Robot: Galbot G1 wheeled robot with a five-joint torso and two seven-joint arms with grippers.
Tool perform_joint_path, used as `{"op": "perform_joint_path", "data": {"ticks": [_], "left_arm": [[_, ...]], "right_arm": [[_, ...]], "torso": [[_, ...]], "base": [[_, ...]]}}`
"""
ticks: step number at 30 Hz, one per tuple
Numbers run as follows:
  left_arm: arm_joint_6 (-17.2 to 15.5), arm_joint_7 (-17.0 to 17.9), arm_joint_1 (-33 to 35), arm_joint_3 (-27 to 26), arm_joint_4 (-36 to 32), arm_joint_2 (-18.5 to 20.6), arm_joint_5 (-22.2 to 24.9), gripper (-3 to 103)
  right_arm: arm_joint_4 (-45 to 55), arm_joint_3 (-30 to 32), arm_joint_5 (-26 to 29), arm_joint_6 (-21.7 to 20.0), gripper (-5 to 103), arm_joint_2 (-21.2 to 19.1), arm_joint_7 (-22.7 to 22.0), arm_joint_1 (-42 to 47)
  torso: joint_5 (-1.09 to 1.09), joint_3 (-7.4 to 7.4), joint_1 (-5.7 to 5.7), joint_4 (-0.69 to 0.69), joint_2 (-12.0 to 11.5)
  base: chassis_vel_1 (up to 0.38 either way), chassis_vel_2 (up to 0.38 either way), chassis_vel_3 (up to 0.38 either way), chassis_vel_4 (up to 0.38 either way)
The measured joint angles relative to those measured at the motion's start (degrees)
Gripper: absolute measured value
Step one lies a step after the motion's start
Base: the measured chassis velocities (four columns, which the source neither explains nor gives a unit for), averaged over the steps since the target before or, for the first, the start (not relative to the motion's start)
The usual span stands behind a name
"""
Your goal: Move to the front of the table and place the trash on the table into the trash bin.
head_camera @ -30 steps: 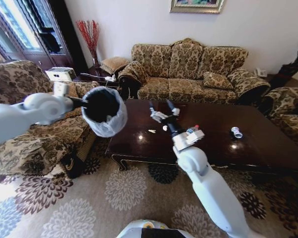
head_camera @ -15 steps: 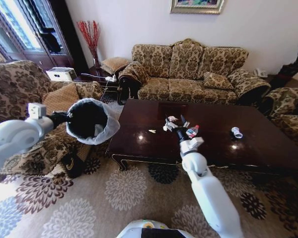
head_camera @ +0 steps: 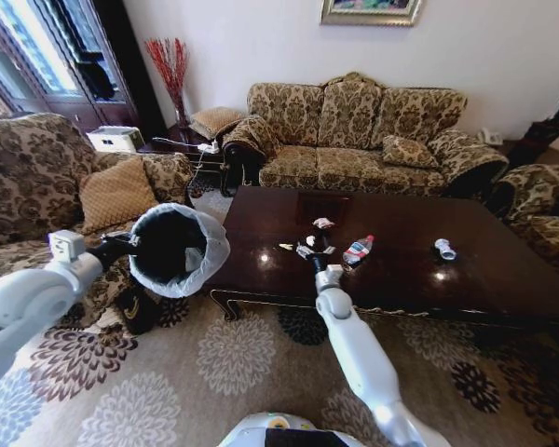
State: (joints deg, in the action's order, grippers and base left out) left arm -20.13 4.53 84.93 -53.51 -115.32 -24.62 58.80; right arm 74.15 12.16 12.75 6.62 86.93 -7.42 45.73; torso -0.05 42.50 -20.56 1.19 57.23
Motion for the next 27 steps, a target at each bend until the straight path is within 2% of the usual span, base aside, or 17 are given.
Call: {"op": "perform_joint_path", "data": {"ticks": [3, 4, 7, 8, 11, 12, 13, 16, 17, 20, 24, 27], "left_arm": [[-0.5, 0.0, -10.0, 8.0, 2.6, -0.8, 0.1, 0], [-0.5, 0.0, -10.0, 8.0, 2.6, -0.8, 0.1, 0], [-0.8, 0.1, -20.4, 17.2, 5.5, -0.2, 0.2, 0], [-0.8, 0.1, -20.4, 17.2, 5.5, -0.2, 0.2, 0], [-1.2, 0.8, -30.5, 26.9, 7.4, -0.5, 0.4, 0], [-1.4, 0.9, -32.8, 29.0, 7.8, -0.8, 0.5, 0], [-1.4, 0.9, -32.8, 29.0, 7.8, -0.8, 0.5, 0], [-2.7, 2.4, -41.3, 35.9, 10.0, -3.0, 1.0, 0], [-2.7, 2.4, -41.3, 35.9, 10.0, -3.0, 1.0, 0], [-3.2, 3.7, -48.2, 42.3, 11.7, -4.4, 1.4, 0], [-3.7, 4.3, -50.8, 45.5, 11.5, -4.9, 2.3, 0], [-3.9, 4.3, -50.9, 46.1, 10.4, -4.1, 2.7, 0]], "right_arm": [[-2.7, 0.0, -0.9, 0.6, 100, 1.0, 0.0, -0.7], [-2.7, 0.0, -0.9, 0.6, 100, 1.0, 0.0, -0.7], [-6.2, 0.3, -1.5, 1.6, 100, 1.6, 0.0, -2.7], [-6.2, 0.3, -1.5, 1.6, 100, 1.6, 0.0, -2.7], [-10.9, 1.4, -2.8, 2.9, 100, 3.2, 0.0, -5.4], [-12.1, 1.7, -3.1, 3.3, 100, 3.5, 0.0, -6.1], [-12.1, 1.7, -3.1, 3.3, 100, 3.5, 0.0, -6.1], [-17.2, 3.1, -4.6, 4.2, 100, 5.1, 0.0, -8.7], [-17.2, 3.1, -4.6, 4.2, 100, 5.1, 0.0, -8.7], [-21.3, 3.7, -4.8, 4.2, 100, 5.4, 0.0, -10.2], [-26.2, 4.2, -4.5, 4.6, 100, 5.4, 0.0, -12.0], [-29.6, 5.4, -4.4, 5.0, 100, 5.3, 0.0, -13.7]], "torso": [[0.05, -0.01, 0.01, 0.00, 0.0], [0.05, -0.01, 0.01, 0.00, 0.0], [0.07, 0.00, 0.01, -0.01, 0.0], [0.07, 0.00, 0.01, -0.01, 0.0], [0.07, 0.00, 0.00, -0.03, 0.0], [0.07, 0.00, 0.00, -0.02, 0.0], [0.07, 0.00, 0.00, -0.02, 0.0], [0.06, 0.00, 0.01, 0.01, 0.0], [0.06, 0.00, 0.01, 0.01, 0.0], [0.05, -0.01, 0.01, 0.00, 0.0], [0.06, 0.00, 0.00, -0.02, 0.0], [0.06, -0.01, 0.01, -0.01, 0.0]], "base": [[0.000, 0.000, 0.000, 0.000], [0.000, 0.000, 0.000, 0.000], [0.000, 0.000, 0.000, 0.000], [0.000, 0.000, 0.000, 0.000], [0.000, 0.000, 0.000, 0.000], [0.000, 0.000, 0.000, 0.000], [0.000, 0.000, 0.000, 0.000], [0.000, 0.000, 0.000, 0.000], [0.000, 0.000, 0.000, 0.000], [0.000, 0.000, 0.000, 0.000], [0.000, 0.000, 0.000, 0.000], [0.000, 0.000, 0.000, 0.000]]}}
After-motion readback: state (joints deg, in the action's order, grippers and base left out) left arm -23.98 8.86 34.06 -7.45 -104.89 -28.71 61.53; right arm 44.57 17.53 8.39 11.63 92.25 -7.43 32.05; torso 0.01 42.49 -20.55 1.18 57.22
